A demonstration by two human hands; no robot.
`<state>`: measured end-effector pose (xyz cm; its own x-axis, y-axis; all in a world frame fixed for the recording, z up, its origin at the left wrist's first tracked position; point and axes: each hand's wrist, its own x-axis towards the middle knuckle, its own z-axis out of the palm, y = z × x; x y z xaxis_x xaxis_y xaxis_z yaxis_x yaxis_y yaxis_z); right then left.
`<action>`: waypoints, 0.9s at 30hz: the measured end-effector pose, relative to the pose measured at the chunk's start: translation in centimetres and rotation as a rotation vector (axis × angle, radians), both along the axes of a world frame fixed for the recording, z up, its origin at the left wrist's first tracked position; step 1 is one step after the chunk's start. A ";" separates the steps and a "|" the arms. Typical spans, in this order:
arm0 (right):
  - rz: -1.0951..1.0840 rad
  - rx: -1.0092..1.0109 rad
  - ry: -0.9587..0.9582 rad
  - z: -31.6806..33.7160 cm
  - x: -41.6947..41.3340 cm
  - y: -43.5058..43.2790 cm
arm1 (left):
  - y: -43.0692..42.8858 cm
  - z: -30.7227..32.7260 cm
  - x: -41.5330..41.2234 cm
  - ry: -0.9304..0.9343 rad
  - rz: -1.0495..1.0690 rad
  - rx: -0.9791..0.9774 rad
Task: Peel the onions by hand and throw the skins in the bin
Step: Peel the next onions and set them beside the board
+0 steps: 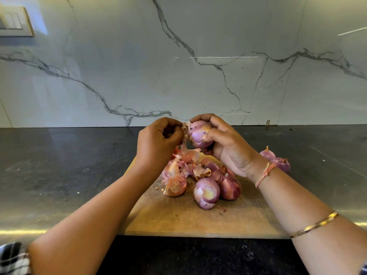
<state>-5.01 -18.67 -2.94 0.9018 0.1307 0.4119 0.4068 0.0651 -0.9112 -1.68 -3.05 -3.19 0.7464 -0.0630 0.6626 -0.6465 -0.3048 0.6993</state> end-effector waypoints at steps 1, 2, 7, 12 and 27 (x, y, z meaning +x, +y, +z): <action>0.011 0.020 -0.002 0.1 -0.1 -0.1 | 0.1 0.0 0.1 0.020 0.001 -0.005; 0.016 0.038 0.000 0.2 -0.1 -0.2 | 0.1 -0.1 0.3 0.034 0.005 -0.004; -0.001 0.041 0.030 0.3 -0.1 -0.6 | 0.3 -0.3 0.4 0.069 0.003 0.034; -0.012 0.039 0.059 0.3 -0.1 -0.4 | 0.0 0.0 -0.3 0.018 -0.023 0.107; 0.007 0.063 0.059 0.2 -0.3 -0.1 | -0.4 0.0 -1.1 -0.193 -0.013 0.123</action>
